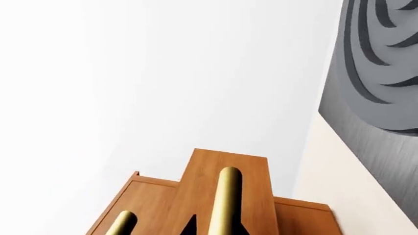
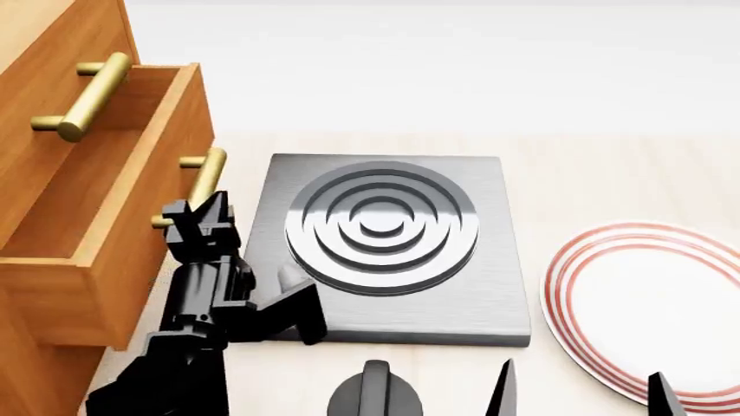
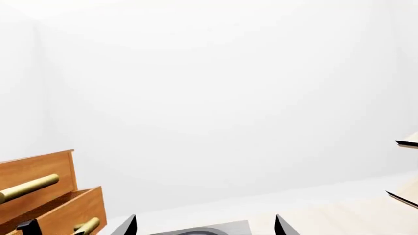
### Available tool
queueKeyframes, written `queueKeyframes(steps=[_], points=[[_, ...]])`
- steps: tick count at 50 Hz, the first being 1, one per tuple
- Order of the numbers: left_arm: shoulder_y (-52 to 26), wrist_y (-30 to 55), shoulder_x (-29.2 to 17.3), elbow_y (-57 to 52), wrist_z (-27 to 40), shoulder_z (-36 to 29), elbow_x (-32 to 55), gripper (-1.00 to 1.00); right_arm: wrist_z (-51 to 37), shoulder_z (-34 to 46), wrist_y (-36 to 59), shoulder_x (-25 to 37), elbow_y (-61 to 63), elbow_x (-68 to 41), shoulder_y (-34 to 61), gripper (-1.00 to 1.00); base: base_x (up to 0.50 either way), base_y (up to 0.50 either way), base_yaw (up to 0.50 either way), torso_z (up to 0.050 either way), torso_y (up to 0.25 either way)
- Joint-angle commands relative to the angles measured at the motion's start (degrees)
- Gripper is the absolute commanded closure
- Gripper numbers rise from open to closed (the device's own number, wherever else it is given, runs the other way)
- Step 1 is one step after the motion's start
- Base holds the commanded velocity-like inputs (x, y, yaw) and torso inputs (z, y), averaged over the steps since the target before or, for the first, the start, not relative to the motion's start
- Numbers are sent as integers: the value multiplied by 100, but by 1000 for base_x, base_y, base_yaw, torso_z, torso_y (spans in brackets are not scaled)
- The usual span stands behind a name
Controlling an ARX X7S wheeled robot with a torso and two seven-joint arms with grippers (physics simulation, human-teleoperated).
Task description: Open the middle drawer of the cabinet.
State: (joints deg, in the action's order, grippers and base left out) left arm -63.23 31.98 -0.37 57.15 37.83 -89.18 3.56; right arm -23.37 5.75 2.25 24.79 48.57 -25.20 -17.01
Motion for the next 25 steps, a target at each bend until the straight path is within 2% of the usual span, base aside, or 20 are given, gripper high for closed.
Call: queueKeyframes(steps=[1,25], points=[[-60,23,37,-179,32,-68,-224,100,-11,22,-17,16,-19,2,1,-100,0,0,0,0,0],[-49,102,37,-665,5,-78,-320,100,-44,57,-26,57,-46,-16,30,-100,0,0,0,0,1]])
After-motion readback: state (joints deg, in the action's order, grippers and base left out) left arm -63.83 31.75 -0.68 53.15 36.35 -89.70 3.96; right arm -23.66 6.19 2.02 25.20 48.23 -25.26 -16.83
